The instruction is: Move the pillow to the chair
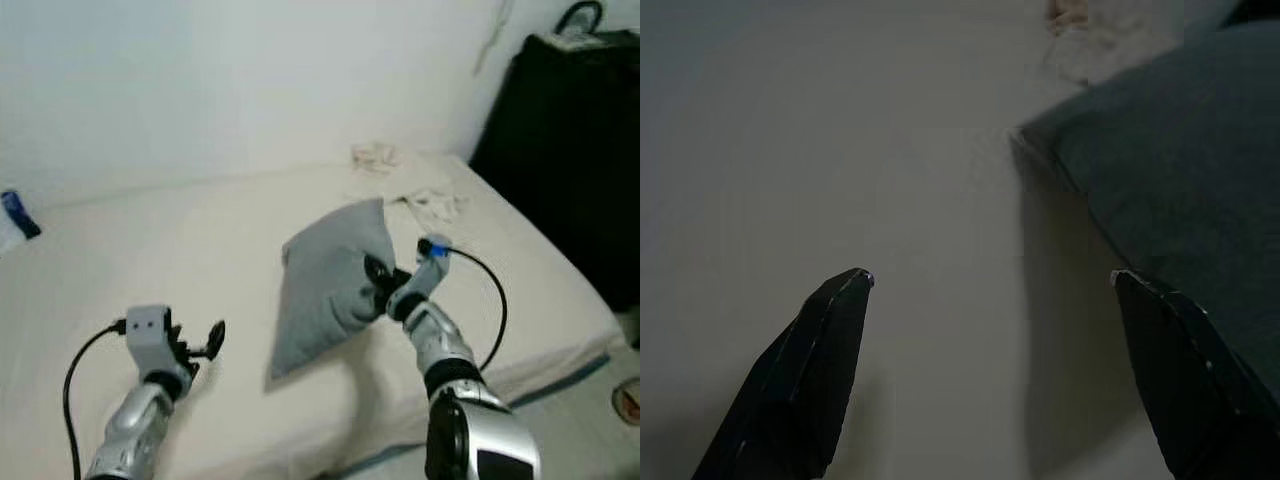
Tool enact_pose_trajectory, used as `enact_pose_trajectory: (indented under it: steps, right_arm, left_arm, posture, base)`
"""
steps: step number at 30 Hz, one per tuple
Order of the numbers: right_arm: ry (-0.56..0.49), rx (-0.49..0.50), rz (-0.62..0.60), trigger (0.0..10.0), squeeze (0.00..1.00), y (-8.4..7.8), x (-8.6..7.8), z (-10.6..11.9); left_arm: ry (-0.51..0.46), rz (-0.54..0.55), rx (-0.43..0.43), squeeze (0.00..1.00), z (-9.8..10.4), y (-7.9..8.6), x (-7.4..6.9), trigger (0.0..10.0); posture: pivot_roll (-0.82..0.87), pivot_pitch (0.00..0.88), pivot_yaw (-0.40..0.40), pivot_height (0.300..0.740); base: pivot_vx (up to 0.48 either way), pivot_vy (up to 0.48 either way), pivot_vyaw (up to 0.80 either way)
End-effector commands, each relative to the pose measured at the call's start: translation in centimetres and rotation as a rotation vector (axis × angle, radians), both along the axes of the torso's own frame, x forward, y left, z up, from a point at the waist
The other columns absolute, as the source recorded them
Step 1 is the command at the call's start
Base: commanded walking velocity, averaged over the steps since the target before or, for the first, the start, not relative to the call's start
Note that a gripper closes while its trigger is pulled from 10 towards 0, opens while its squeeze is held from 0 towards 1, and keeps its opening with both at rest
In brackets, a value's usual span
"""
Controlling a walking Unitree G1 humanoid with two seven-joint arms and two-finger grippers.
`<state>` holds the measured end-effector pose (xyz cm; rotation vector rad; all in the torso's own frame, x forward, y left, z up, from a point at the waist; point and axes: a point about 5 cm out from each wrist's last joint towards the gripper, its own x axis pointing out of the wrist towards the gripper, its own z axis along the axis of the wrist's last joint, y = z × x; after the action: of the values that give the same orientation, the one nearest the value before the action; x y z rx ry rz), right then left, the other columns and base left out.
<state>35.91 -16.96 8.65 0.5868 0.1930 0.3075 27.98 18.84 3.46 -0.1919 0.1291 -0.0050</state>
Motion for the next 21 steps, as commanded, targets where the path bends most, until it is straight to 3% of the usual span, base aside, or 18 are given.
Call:
enact_pose_trajectory:
  steps: [1,7,8,9,15,21]
  right_arm:
    - [-0.054,-0.012,-0.007,0.0,0.0,0.0,0.3,0.8]
    - [-0.047,-0.029,-0.01,0.0,0.0,0.1,0.2,0.6]
    - [-0.039,-0.034,-0.018,3.7,0.0,0.1,0.2,0.5]
    - [-0.025,-0.043,-0.023,10.0,0.0,0.1,0.2,0.3]
    - [-0.002,-0.058,-0.029,10.0,0.0,0.0,-0.1,-0.1]
    - [0.009,-0.064,-0.03,10.0,0.0,0.0,-0.2,-0.4]
  left_arm:
    - [0.045,0.014,0.013,0.0,-1.0,0.5,-0.7,10.0]
    - [0.092,0.019,0.022,0.0,-1.8,0.2,-0.9,10.0]
    - [0.11,0.019,0.023,0.0,-2.1,0.1,-0.9,10.0]
    - [0.141,0.018,0.029,0.0,-2.5,-0.1,-1.0,10.0]
    - [0.143,0.02,0.034,0.0,-2.6,-0.3,-1.1,10.0]
    - [0.132,0.023,0.027,0.0,-2.6,-0.4,-1.0,10.0]
  posture:
    - [0.09,0.0,-0.066,0.721]
    - [0.09,0.0,-0.067,0.74]
    - [0.09,0.0,-0.068,0.74]
    - [0.09,0.0,-0.067,0.74]
    - [0.09,0.0,-0.073,0.74]
    - [0.08,0.0,-0.075,0.74]
  base:
    - [0.0,0.0,0.0]
    - [0.0,0.0,0.0]
    - [0.0,0.0,0.0]
    - [-0.289,0.0,0.0]
    - [-0.472,0.0,0.0]
    - [0.0,0.0,0.0]
